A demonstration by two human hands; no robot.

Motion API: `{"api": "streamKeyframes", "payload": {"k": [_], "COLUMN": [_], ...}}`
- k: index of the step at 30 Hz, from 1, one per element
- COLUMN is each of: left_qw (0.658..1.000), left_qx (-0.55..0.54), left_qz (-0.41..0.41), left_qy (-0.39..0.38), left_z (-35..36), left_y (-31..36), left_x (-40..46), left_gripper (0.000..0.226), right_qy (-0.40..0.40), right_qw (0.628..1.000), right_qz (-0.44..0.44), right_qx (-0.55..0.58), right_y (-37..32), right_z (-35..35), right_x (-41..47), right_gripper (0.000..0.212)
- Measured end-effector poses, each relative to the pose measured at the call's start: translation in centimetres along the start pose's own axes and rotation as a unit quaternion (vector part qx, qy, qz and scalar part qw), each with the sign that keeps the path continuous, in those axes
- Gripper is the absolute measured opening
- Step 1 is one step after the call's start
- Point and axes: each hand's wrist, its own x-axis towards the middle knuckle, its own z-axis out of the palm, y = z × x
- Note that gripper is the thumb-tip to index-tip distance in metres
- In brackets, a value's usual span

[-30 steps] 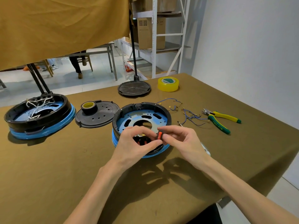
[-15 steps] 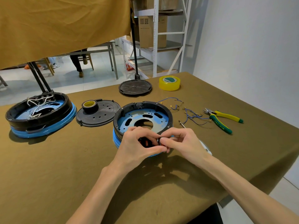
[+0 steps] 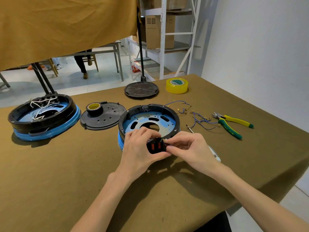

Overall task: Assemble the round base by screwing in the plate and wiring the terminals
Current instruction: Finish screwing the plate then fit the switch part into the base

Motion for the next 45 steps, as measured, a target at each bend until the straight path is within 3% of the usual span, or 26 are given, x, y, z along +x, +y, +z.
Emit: {"api": "streamKeyframes", "payload": {"k": [6, 16, 22, 38, 45], "left_qw": [1.000, 0.998, 0.998, 0.996, 0.996], "left_qx": [0.006, 0.014, 0.028, 0.041, 0.046], "left_qz": [-0.003, -0.033, -0.032, -0.046, -0.048], "left_qy": [-0.004, 0.057, 0.040, 0.066, 0.066], "left_z": [0.3, 1.3, 1.2, 1.7, 1.8], "left_y": [-0.1, 1.1, 1.1, 1.1, 0.9], "left_x": [-0.1, -0.2, -0.3, 0.1, 0.2], "left_gripper": [0.065, 0.057, 0.060, 0.055, 0.052], "right_qy": [-0.010, -0.003, -0.035, 0.001, 0.001], "right_qw": [1.000, 0.998, 0.995, 0.980, 0.984], "right_qz": [0.001, -0.015, -0.003, -0.051, -0.021], "right_qx": [-0.016, -0.058, -0.089, -0.192, -0.177], "right_y": [0.1, -0.7, -1.1, -1.9, -1.8], "right_z": [-0.2, -1.1, -1.0, -0.3, -0.4], "right_x": [-0.1, 0.3, 0.8, 0.6, 0.9], "right_gripper": [0.023, 0.024, 0.022, 0.018, 0.016]}}
